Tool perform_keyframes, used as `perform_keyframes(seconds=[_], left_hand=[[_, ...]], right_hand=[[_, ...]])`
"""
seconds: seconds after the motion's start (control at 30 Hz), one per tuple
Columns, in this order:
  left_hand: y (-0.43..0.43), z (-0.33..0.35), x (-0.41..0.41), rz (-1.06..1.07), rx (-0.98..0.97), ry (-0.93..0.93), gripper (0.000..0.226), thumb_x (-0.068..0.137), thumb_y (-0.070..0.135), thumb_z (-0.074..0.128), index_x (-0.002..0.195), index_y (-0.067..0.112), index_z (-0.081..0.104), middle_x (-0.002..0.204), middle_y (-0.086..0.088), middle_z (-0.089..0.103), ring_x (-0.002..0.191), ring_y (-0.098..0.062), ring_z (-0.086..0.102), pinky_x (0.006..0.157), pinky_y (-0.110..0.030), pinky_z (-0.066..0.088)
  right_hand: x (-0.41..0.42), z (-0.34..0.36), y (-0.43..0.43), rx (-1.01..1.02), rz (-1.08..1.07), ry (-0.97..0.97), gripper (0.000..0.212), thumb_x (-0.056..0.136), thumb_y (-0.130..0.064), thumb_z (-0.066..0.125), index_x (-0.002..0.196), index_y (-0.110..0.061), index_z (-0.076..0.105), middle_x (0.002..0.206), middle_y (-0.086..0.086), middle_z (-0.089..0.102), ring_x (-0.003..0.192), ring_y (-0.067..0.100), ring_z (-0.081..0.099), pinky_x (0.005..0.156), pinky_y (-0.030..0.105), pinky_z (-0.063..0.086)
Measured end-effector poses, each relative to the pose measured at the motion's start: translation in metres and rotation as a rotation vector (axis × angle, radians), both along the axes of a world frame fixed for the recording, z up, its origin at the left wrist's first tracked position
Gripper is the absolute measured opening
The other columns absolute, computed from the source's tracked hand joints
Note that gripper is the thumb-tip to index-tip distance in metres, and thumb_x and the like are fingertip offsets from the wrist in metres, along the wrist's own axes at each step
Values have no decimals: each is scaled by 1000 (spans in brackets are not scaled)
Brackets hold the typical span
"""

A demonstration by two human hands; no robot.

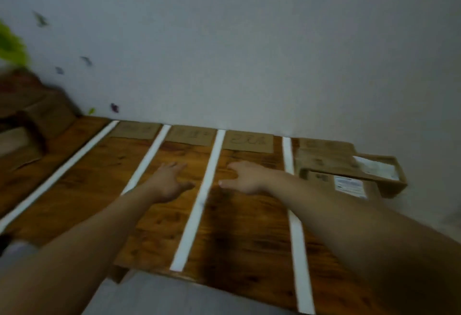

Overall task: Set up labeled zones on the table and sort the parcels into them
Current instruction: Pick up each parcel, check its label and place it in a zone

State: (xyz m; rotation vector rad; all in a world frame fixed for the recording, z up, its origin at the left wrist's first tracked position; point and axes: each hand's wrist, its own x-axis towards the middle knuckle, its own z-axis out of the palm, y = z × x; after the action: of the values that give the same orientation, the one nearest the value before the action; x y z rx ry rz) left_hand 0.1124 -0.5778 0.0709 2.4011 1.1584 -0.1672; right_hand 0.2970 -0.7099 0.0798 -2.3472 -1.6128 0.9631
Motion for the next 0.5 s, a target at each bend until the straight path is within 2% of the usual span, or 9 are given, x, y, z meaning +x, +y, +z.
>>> perform_keyframes(seconds=[0.1,0.2,0.3,0.4,0.5], left_hand=[[50,23,-96,96,81,-26,77,88,49,57,150,22,20,159,-9,11,146,-29,7,117,-39,14],[93,44,-193,192,144,-57,80,86,50,58,150,19,21,158,-11,14,146,-26,10,118,-36,14],[123,65,-289,335,140,-83,89,79,60,58,150,21,21,159,-8,13,146,-27,9,118,-39,14],[155,74,-375,503,142,-90,80,85,50,60,150,24,21,159,-7,11,147,-25,7,118,-40,15],[184,76,-449,651,110,-128,90,76,64,62,149,29,24,158,-4,13,145,-26,17,117,-44,22]], right_hand=[[-84,17,71,80,92,-76,86,89,-68,45,155,-21,17,162,7,12,147,29,20,117,42,23],[-168,29,140,141,181,-90,87,88,-69,47,154,-20,18,162,8,14,146,29,20,117,43,24],[-255,45,202,206,281,-98,88,88,-68,47,154,-18,19,161,11,15,146,30,20,118,42,23],[-332,58,253,234,413,-109,89,87,-68,47,154,-18,17,161,10,15,147,29,19,118,42,23],[-396,66,301,274,503,-107,85,90,-64,48,154,-19,18,160,10,17,146,30,21,117,41,26]])
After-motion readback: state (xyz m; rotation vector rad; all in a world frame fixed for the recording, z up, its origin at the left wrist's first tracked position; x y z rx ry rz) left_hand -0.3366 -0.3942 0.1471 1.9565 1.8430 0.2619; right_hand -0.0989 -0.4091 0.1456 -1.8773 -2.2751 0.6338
